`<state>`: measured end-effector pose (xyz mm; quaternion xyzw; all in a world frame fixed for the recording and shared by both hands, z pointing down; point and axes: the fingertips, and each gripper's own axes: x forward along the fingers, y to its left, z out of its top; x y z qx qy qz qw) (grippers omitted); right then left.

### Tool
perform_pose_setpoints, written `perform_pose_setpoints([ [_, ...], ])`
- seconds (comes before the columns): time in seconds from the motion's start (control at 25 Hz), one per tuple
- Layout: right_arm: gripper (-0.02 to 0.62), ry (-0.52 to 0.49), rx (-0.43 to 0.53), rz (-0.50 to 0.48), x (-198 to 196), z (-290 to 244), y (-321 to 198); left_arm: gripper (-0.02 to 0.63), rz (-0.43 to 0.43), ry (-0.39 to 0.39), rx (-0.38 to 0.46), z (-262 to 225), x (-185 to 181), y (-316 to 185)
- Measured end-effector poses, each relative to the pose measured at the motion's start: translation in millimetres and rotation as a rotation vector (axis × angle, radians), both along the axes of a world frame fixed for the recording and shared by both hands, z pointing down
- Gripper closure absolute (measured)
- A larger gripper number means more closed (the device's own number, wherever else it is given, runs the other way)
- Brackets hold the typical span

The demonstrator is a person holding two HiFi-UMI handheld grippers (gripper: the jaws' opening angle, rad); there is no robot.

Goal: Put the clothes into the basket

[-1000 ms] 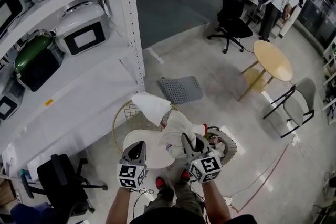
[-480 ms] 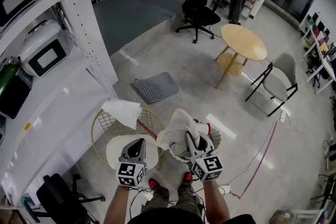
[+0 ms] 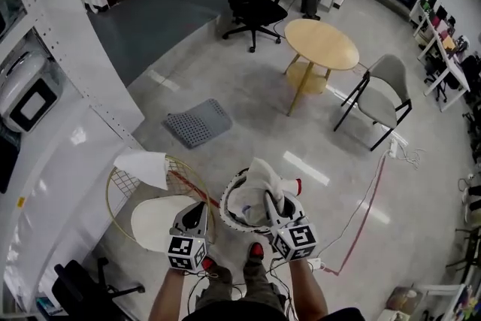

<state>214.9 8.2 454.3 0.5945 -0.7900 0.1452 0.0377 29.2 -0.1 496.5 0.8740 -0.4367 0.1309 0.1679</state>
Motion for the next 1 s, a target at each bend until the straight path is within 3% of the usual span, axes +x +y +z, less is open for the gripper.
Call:
perform_pose_setpoints([
  [0.36,0.518,0.020,-0.115,-0.040,48,68,-7,0.604,-0.026,-0.030,-0.066,47,51,-1],
  [1.0,0.517,-0.034,-0.324,-0.084,74,247,-23,0.605,-0.098,-0.081,-0.239,184,72,3],
])
